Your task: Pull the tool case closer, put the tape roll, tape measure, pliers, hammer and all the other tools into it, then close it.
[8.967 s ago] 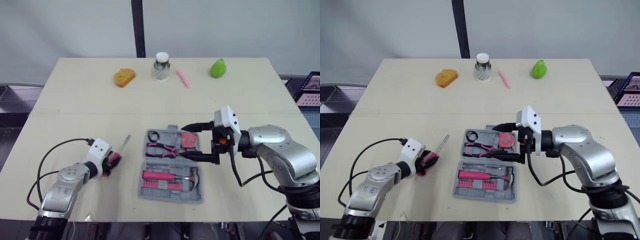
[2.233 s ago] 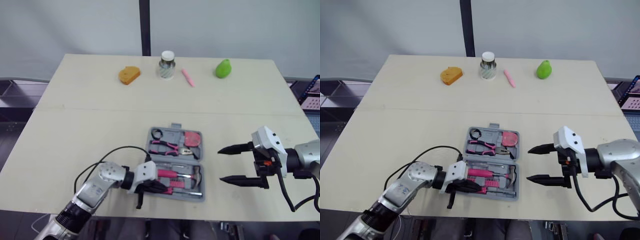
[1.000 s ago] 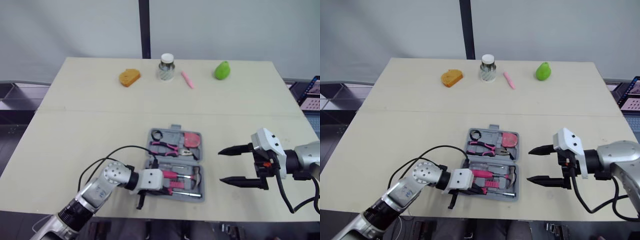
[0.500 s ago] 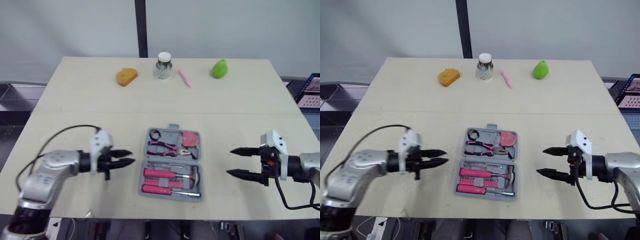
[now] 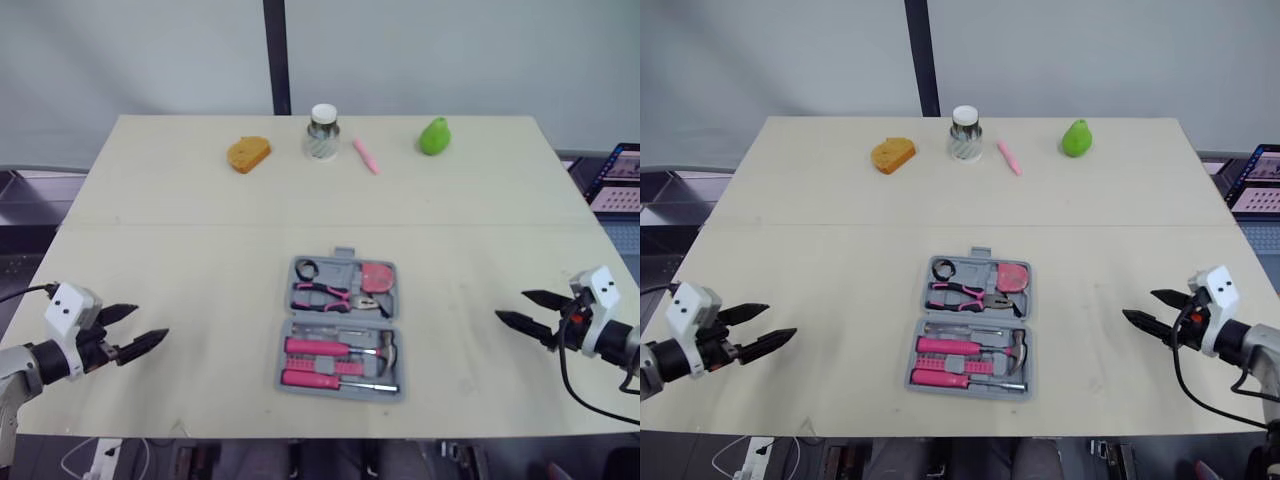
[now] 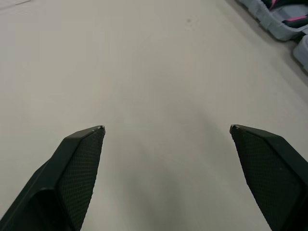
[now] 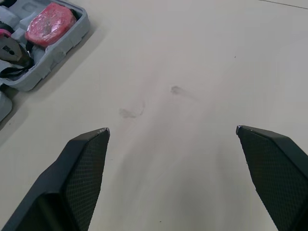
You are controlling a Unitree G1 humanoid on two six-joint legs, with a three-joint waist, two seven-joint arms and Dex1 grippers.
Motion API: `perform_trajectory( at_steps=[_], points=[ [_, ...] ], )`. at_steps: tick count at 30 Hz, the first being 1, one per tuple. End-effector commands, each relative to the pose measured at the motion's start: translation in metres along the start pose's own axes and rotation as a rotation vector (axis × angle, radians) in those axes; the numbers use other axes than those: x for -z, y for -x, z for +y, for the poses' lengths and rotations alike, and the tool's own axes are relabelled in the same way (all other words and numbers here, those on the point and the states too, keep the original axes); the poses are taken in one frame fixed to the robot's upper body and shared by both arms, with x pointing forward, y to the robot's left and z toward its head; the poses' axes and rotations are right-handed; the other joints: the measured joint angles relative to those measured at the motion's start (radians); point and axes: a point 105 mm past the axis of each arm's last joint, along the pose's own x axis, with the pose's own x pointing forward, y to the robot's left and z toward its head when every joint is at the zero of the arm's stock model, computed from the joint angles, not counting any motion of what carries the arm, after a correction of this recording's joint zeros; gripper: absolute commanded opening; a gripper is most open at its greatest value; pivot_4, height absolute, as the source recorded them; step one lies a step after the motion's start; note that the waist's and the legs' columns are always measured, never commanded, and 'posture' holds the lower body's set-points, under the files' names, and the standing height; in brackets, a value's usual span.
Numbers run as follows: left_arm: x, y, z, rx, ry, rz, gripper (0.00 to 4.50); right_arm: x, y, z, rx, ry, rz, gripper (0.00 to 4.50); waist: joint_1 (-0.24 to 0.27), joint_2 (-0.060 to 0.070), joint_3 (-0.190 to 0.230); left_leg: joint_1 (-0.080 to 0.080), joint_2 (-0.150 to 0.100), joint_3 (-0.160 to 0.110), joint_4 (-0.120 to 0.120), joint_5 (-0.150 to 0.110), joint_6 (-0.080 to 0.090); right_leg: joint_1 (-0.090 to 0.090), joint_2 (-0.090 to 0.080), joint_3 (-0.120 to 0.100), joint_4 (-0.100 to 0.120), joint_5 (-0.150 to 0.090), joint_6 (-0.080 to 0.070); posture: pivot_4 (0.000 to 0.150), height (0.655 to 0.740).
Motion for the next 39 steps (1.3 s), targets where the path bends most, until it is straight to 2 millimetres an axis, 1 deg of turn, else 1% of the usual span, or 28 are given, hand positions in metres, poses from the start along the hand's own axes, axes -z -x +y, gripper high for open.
perform_trajectory(
  at_steps=[1,2,4,5,6,7,8,10,11,13,15,16,17,18,20,21,28,31,36,39],
  points=[
    [-0.009,0.005,0.008,-0.038,-0.054,-0.007,4.45,-0.008,0.0,-0.002,-0.008,0.033,-0.03,4.5,-0.002,0.0,0.0,0.0,0.0,0.0,0.0,0.0,0.0,0.0,0.0,0.0,0.0,0.0,0.0,0.15,0.74],
    [-0.008,0.004,0.008,-0.035,-0.061,-0.002,4.45,-0.009,-0.002,-0.001,-0.014,0.035,-0.031,4.5,-0.003,0.0,0.0,0.0,0.0,0.0,-0.001,0.0,0.0,0.0,0.0,0.0,0.0,0.0,0.0,0.15,0.74],
    [-0.012,-0.007,0.0,0.008,-0.088,-0.001,4.45,-0.013,-0.011,0.009,-0.058,0.054,-0.031,4.5,-0.003,0.001,0.0,0.0,0.0,0.001,-0.002,0.0,0.0,-0.001,0.0,0.001,0.0,0.0,0.0,0.15,0.74],
    [-0.015,-0.017,-0.007,0.045,-0.106,-0.006,4.45,-0.016,-0.017,0.019,-0.098,0.056,-0.04,4.5,-0.003,0.001,0.0,0.001,0.0,0.001,-0.002,0.0,0.0,0.0,0.0,0.001,0.0,0.0,0.0,0.15,0.74],
    [-0.018,-0.028,-0.016,0.09,-0.126,-0.007,4.23,-0.017,-0.026,0.031,-0.142,0.07,-0.031,4.5,-0.003,0.001,0.0,0.001,0.0,0.001,-0.003,0.0,-0.001,0.0,0.0,0.001,0.0,0.0,0.0,0.15,0.74],
    [-0.019,-0.036,-0.021,0.119,-0.138,-0.008,3.93,-0.016,-0.031,0.039,-0.17,0.079,-0.025,4.5,-0.003,0.001,0.0,0.001,0.0,0.001,-0.003,0.0,-0.001,-0.001,0.0,0.001,0.0,0.0,0.0,0.15,0.74],
    [-0.02,-0.043,-0.027,0.147,-0.149,-0.007,3.61,-0.015,-0.036,0.047,-0.189,0.095,-0.011,4.23,-0.002,0.001,0.0,0.001,0.0,0.001,-0.003,0.001,-0.001,-0.001,0.0,0.001,0.0,0.0,0.0,0.15,0.74],
    [-0.021,-0.064,-0.043,0.217,-0.174,-0.003,2.58,-0.007,-0.051,0.068,-0.235,0.132,0.037,3.51,-0.001,0.001,0.0,0.001,0.0,0.001,-0.004,0.001,-0.001,-0.001,0.0,0.001,0.0,0.0,0.0,0.15,0.74],
    [-0.021,-0.071,-0.048,0.24,-0.182,-0.002,2.11,-0.005,-0.056,0.074,-0.247,0.145,0.051,3.12,0.0,0.001,0.0,0.001,-0.001,0.001,-0.004,0.001,-0.001,-0.001,0.0,0.001,0.001,0.0,0.0,0.15,0.74],
    [-0.023,-0.088,-0.06,0.289,-0.192,-0.01,1.03,-0.001,-0.067,0.086,-0.25,0.141,0.069,2.05,0.0,0.001,0.0,0.001,-0.001,0.001,-0.004,0.001,-0.001,-0.001,0.0,0.001,0.0,0.0,0.0,0.15,0.74],
    [-0.025,-0.101,-0.07,0.323,-0.203,-0.015,0.09,0.003,-0.075,0.093,-0.241,0.141,0.091,1.15,0.001,0.001,0.0,0.001,-0.001,0.001,-0.004,0.001,-0.001,-0.002,0.0,0.001,0.001,0.0,0.0,0.15,0.74],
    [-0.025,-0.106,-0.074,0.34,-0.203,-0.015,0.0,0.006,-0.078,0.095,-0.235,0.146,0.107,0.6,0.0,0.001,0.0,0.001,-0.001,0.001,-0.004,0.001,-0.001,-0.001,0.0,0.001,0.001,0.0,0.0,0.15,0.74],
    [-0.024,-0.109,-0.077,0.349,-0.203,-0.014,0.0,0.008,-0.08,0.095,-0.231,0.15,0.117,0.16,0.0,0.001,0.0,0.001,-0.001,0.002,-0.004,0.001,-0.001,-0.001,0.0,0.001,0.001,0.0,0.0,0.15,0.74],
    [-0.024,-0.116,-0.082,0.368,-0.204,-0.017,0.0,0.008,-0.082,0.098,-0.233,0.148,0.12,0.02,-0.001,0.001,0.0,0.001,-0.001,0.002,-0.004,0.002,-0.001,-0.002,0.0,0.001,0.001,0.0,0.0,0.15,0.74],
    [-0.019,-0.134,-0.099,0.424,-0.209,-0.001,0.0,0.008,-0.088,0.109,-0.257,0.144,0.123,0.02,0.0,0.001,0.0,0.001,-0.001,0.002,-0.004,0.002,-0.001,-0.002,0.0,0.001,0.001,0.0,0.0,0.15,0.74],
    [-0.017,-0.139,-0.107,0.451,-0.209,0.005,0.0,0.007,-0.09,0.113,-0.268,0.143,0.119,0.02,0.0,0.0,0.0,0.001,-0.001,0.003,-0.004,0.002,-0.001,-0.002,0.0,0.001,0.001,0.0,0.0,0.15,0.74],
    [-0.014,-0.16,-0.13,0.519,-0.222,0.01,0.0,0.001,-0.099,0.132,-0.307,0.138,0.102,0.02,-0.001,0.0,0.0,0.001,-0.001,0.003,-0.004,0.003,-0.001,-0.002,0.001,0.001,0.001,0.0,0.0,0.15,0.74],
    [-0.017,-0.168,-0.133,0.513,-0.233,0.003,0.0,-0.001,-0.101,0.138,-0.325,0.136,0.098,0.02,0.007,0.0,0.0,0.001,-0.001,0.001,-0.003,0.003,-0.001,-0.001,0.0,0.001,0.002,0.0,0.0,0.15,0.74],
    [-0.023,-0.174,-0.13,0.478,-0.242,-0.021,0.0,-0.002,-0.102,0.145,-0.343,0.135,0.098,0.02,0.004,0.0,0.0,0.001,-0.002,0.0,-0.002,0.003,-0.001,-0.001,0.0,0.0,0.002,0.0,0.0,0.15,0.74],
    [-0.025,-0.177,-0.136,0.494,-0.248,-0.029,0.0,-0.002,-0.102,0.147,-0.349,0.133,0.1,0.02,0.003,0.0,0.0,0.001,-0.001,0.001,-0.002,0.003,-0.001,-0.001,0.0,0.0,0.002,0.0,0.0,0.15,0.74]
  ],
)
